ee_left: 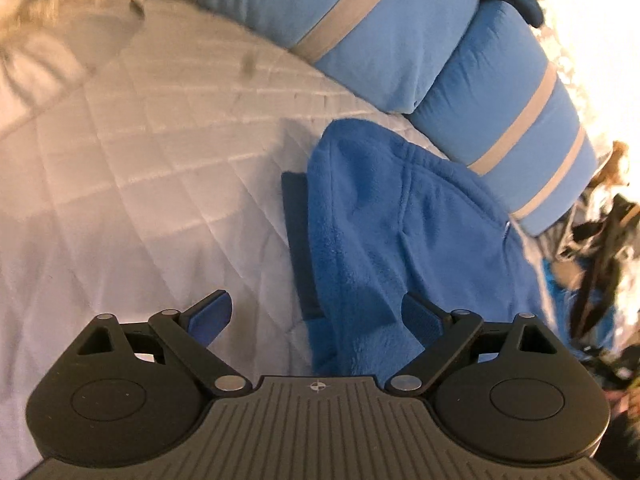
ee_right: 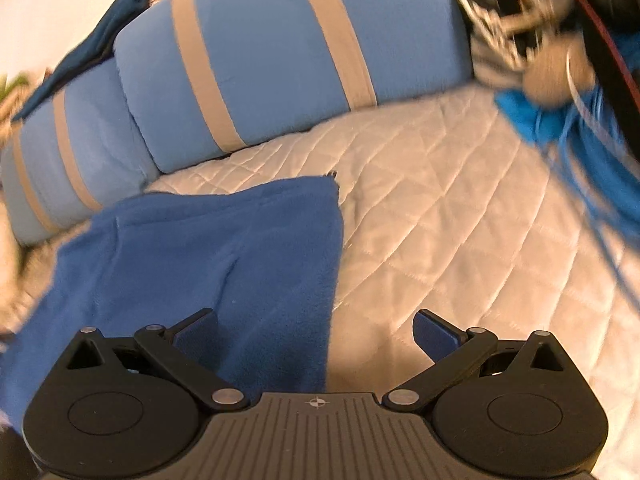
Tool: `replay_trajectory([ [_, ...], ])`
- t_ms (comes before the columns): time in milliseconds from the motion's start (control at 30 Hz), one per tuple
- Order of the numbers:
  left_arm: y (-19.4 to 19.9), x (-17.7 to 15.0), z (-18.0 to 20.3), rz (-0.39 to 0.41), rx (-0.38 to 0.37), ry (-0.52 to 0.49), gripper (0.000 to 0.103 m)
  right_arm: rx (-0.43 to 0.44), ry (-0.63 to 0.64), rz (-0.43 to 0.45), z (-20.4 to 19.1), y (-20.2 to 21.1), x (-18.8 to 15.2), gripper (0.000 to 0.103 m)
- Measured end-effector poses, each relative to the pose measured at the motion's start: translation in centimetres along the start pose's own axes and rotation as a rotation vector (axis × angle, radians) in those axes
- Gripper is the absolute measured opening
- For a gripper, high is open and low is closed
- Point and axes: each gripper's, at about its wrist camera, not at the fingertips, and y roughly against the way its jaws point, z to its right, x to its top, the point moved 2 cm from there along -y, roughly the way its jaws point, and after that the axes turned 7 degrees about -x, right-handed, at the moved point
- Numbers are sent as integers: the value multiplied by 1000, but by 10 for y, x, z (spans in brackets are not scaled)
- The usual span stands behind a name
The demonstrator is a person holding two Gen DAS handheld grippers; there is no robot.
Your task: Fold clothes
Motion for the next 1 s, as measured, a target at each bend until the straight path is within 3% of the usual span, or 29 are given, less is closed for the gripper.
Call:
replay_trajectory([
  [133, -8, 6, -24, -6, -83, 125, 93, 112, -120, -68, 13, -12, 5, 103],
  [200, -9, 10, -33, 10, -130, 168, 93, 110, -132, -81, 18, -18, 3, 103],
  [367, -18, 21, -41, -10, -200, 185, 93, 110, -165, -109, 29, -34, -2, 103],
  [567, -31, 28, -44, -52, -287, 227, 93, 204, -212, -118, 34, -41, 6, 103],
  [700, -42, 30, -40, -98, -343, 225, 93, 308, -228, -158, 34, -47, 14, 103],
  [900, -49, 22, -34, -187, -406, 191, 93, 459, -241, -324, 33, -59, 17, 103],
  [1000, -55, 24, -37, -174, -430, 235, 93, 553, -305, -368, 32, -72, 7, 103],
])
